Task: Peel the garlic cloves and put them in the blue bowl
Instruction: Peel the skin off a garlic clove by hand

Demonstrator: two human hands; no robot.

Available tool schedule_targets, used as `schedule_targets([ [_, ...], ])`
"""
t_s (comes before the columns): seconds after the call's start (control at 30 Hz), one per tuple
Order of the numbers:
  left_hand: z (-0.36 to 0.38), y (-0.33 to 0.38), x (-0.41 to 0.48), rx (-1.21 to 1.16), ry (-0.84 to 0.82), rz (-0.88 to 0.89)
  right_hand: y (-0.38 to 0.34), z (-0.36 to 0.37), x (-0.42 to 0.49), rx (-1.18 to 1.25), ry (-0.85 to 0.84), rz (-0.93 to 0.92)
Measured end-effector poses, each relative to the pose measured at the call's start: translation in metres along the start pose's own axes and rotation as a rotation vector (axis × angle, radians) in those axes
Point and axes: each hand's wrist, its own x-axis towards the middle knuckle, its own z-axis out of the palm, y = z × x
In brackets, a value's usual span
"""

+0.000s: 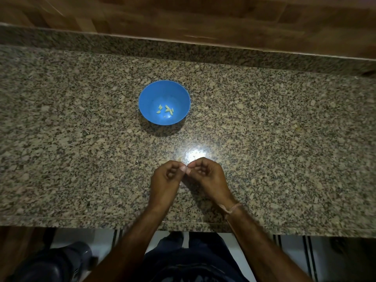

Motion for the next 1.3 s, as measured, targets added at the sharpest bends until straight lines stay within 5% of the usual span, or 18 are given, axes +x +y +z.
schedule_targets([
  [0.33, 0.001, 0.011, -0.005, -0.291, 0.019, -0.172, 0.013, 0.012, -0.003, 0.311, 0.045, 0.135],
  [0.63, 0.000, 0.022, -0.014, -0.002, 0.056, 0.063, 0.014, 0.011, -0.004, 0.415, 0.026, 0.248],
  [0.8, 0.001, 0.021, -0.011, -0.033, 0.044, -0.007, 0.010, 0.007, -0.004, 0.533, -0.030, 0.406],
  [1.3, 0.001, 0.027, -0.012, 0.073, 0.070, 0.069, 0.011, 0.002, -0.007, 0.491, -0.050, 0.297],
])
